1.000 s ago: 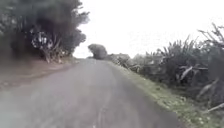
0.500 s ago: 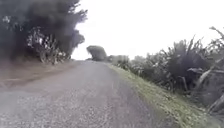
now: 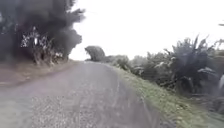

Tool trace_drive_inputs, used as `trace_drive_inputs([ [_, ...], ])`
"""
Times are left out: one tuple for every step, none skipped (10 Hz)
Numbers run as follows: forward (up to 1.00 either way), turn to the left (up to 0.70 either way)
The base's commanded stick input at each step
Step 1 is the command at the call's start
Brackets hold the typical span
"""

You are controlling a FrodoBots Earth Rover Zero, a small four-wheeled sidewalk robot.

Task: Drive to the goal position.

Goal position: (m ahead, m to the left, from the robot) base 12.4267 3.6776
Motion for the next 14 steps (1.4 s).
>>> trace_drive_inputs([
  [1.0,0.0],
  [1.0,0.0],
  [1.0,0.0],
  [1.0,0.0],
  [1.0,0.0],
  [1.0,0.0],
  [1.0,0.0],
  [1.0,0.0],
  [1.0,0.0],
  [1.0,0.0],
  [1.0,0.0],
  [1.0,0.0],
  [1.0,0.0],
  [1.0,0.0],
])
